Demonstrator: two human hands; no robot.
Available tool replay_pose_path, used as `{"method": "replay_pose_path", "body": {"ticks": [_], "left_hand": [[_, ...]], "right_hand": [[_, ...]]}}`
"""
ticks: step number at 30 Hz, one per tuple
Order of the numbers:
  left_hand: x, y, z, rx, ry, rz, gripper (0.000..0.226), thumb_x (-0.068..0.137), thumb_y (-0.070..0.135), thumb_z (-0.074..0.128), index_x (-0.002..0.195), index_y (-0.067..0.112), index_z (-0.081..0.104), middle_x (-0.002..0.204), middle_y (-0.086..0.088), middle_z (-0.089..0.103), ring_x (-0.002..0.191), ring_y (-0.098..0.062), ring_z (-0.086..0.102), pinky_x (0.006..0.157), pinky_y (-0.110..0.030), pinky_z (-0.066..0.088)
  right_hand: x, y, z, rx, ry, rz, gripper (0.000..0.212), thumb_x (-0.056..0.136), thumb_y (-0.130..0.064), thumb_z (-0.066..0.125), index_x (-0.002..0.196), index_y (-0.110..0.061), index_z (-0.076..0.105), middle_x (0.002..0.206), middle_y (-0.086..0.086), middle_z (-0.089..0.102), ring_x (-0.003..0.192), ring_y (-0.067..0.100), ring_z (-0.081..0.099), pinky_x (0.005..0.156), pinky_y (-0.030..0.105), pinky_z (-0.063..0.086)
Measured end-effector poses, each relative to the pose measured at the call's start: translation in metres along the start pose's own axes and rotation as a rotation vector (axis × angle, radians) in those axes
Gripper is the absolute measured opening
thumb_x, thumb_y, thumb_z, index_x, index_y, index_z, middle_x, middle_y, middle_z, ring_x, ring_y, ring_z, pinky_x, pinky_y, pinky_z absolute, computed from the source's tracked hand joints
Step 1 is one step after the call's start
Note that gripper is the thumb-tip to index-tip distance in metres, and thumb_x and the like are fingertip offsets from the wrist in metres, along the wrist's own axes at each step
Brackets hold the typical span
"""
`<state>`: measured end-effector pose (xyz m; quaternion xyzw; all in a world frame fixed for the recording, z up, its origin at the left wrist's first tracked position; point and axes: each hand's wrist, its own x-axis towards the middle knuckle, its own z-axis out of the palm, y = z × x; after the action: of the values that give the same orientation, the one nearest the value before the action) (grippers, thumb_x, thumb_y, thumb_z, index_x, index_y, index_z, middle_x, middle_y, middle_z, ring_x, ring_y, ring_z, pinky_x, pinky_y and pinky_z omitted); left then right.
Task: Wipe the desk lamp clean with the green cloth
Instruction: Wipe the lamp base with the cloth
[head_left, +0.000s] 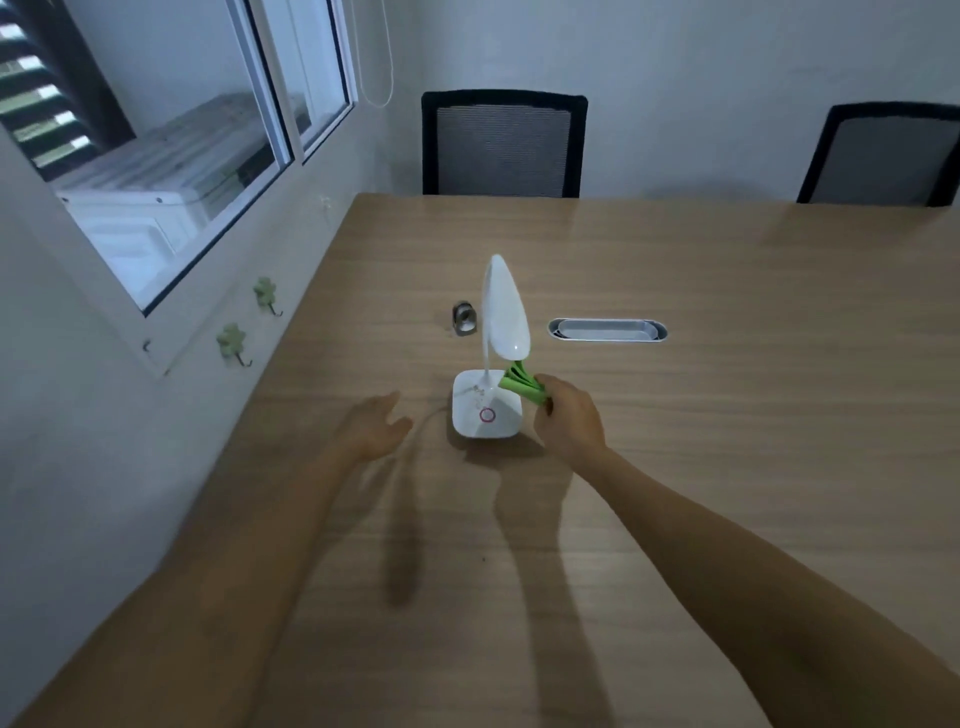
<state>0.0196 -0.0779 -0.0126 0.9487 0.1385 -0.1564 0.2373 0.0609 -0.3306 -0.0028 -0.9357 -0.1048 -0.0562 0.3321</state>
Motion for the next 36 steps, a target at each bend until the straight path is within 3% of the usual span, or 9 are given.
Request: {"method": "replay_pose_path", "body": {"ticks": [5, 10, 14, 18, 22, 28, 36], "left_hand": [[-0.014, -0.062, 0.057, 0.209, 0.051, -0.081, 0.065, 0.092, 0.055, 0.017, 0.150, 0.027, 0.007, 0.162, -0.005, 0.004, 0.149, -0.029, 0.003, 0.120, -0.048, 0.008], [-0.020, -0.071, 0.077, 0.219, 0.153, -0.095, 0.061, 0.092, 0.058, 0.016, 0.148, 0.038, 0.004, 0.162, 0.002, -0.003, 0.149, -0.028, -0.003, 0.118, -0.053, 0.004], [-0.019, -0.074, 0.084, 0.218, 0.224, -0.092, 0.060, 0.091, 0.059, 0.015, 0.148, 0.040, 0.007, 0.162, 0.004, 0.001, 0.149, -0.028, -0.001, 0.117, -0.054, 0.004], [-0.019, -0.073, 0.084, 0.222, 0.254, -0.092, 0.059, 0.091, 0.057, 0.017, 0.148, 0.040, 0.009, 0.162, 0.004, 0.005, 0.149, -0.028, 0.002, 0.117, -0.054, 0.006], [-0.019, -0.073, 0.085, 0.240, 0.266, -0.092, 0.059, 0.091, 0.058, 0.017, 0.148, 0.040, 0.010, 0.162, 0.004, 0.006, 0.149, -0.028, 0.004, 0.117, -0.053, 0.007], [-0.020, -0.072, 0.083, 0.237, 0.265, -0.092, 0.059, 0.092, 0.057, 0.020, 0.148, 0.040, 0.011, 0.162, 0.003, 0.006, 0.149, -0.028, 0.003, 0.117, -0.053, 0.005], [-0.018, -0.072, 0.082, 0.220, 0.216, -0.110, 0.060, 0.092, 0.058, 0.017, 0.148, 0.041, 0.008, 0.162, 0.004, 0.001, 0.149, -0.026, -0.002, 0.117, -0.052, 0.003]], "right_hand": [[0.014, -0.001, 0.026, -0.038, 0.003, 0.030, 0.041, 0.078, 0.002, 0.045, 0.114, -0.012, 0.060, 0.104, 0.019, 0.069, 0.096, 0.037, 0.062, 0.073, 0.038, 0.051], [0.015, 0.004, 0.047, -0.109, -0.088, -0.020, 0.035, 0.081, -0.005, 0.051, 0.115, -0.006, 0.060, 0.107, 0.023, 0.065, 0.098, 0.040, 0.060, 0.079, 0.041, 0.051], [0.017, 0.011, 0.053, -0.110, -0.149, -0.080, 0.047, 0.065, -0.023, 0.054, 0.106, -0.003, 0.067, 0.101, 0.025, 0.063, 0.092, 0.043, 0.060, 0.078, 0.043, 0.053], [0.022, 0.017, 0.051, -0.032, -0.194, -0.003, 0.054, 0.063, -0.034, 0.062, 0.114, -0.014, 0.060, 0.124, 0.019, 0.051, 0.109, 0.039, 0.053, 0.091, 0.041, 0.047], [0.022, 0.023, 0.054, 0.013, -0.302, 0.030, 0.053, 0.075, -0.031, 0.071, 0.122, -0.023, 0.047, 0.126, 0.016, 0.044, 0.106, 0.038, 0.056, 0.089, 0.044, 0.050], [0.017, 0.030, 0.058, 0.028, -0.262, -0.007, 0.069, 0.074, -0.038, 0.073, 0.135, -0.033, 0.040, 0.125, 0.019, 0.042, 0.112, 0.038, 0.052, 0.096, 0.045, 0.047], [0.019, 0.036, 0.056, -0.106, -0.189, -0.034, 0.057, 0.084, -0.035, 0.063, 0.137, -0.026, 0.043, 0.144, 0.017, 0.031, 0.116, 0.043, 0.048, 0.102, 0.046, 0.043]]}}
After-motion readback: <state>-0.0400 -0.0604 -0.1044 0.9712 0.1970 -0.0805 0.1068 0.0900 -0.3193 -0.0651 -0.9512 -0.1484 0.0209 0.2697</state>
